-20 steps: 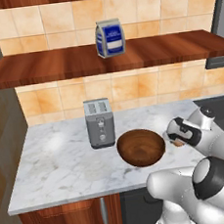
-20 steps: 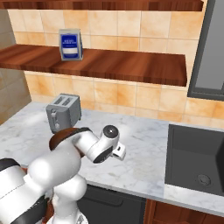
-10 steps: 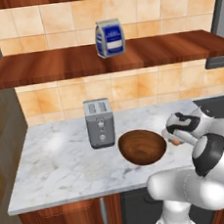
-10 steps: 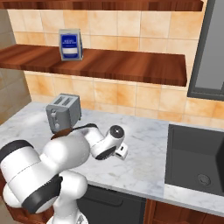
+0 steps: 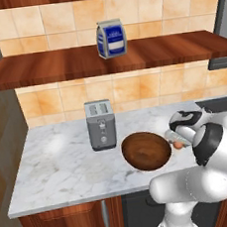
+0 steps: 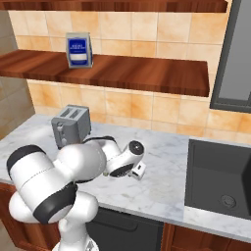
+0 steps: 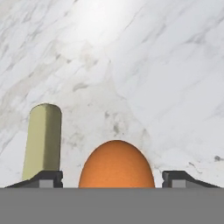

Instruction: Pick the egg and butter from the fridge and place them by the bowl for mixing.

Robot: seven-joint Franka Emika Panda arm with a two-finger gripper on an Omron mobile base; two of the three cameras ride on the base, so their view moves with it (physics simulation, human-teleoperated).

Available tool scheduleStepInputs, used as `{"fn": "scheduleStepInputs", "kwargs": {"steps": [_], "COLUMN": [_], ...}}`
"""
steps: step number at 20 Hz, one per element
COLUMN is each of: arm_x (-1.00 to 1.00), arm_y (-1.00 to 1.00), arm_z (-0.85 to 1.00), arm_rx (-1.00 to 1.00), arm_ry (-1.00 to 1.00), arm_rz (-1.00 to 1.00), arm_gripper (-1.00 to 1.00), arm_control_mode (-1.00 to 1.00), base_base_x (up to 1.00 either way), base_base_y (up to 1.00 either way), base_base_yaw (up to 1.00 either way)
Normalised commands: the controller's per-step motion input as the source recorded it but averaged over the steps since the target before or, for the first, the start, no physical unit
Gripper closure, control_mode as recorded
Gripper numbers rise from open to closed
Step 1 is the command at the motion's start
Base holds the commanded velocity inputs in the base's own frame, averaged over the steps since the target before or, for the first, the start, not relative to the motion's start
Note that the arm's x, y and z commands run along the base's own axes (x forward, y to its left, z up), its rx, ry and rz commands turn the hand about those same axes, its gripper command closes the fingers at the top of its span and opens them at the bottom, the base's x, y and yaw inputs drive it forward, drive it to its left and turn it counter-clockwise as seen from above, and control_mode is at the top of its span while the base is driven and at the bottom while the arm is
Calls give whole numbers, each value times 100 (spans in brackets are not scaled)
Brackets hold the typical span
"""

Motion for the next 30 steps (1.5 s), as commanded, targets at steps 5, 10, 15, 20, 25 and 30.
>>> {"fn": "scheduleStepInputs", "kwargs": {"steps": [5,10,15,20,25,30], "arm_x": [0,0,-12,-32,-46,-43], "arm_y": [7,1,-9,4,19,23], "arm_z": [0,17,42,46,35,38], "arm_rx": [7,3,-10,-16,-13,-5], "arm_ry": [3,0,-2,-9,-11,-5], "arm_rz": [0,0,-2,-12,-14,-4], "arm_gripper": [-100,-100,-100,-100,-100,-100], "arm_control_mode": [-100,-100,-100,-100,-100,-100], "base_base_x": [0,0,0,0,0,0], "base_base_y": [0,0,0,0,0,0], "base_base_yaw": [0,0,0,0,0,0]}}
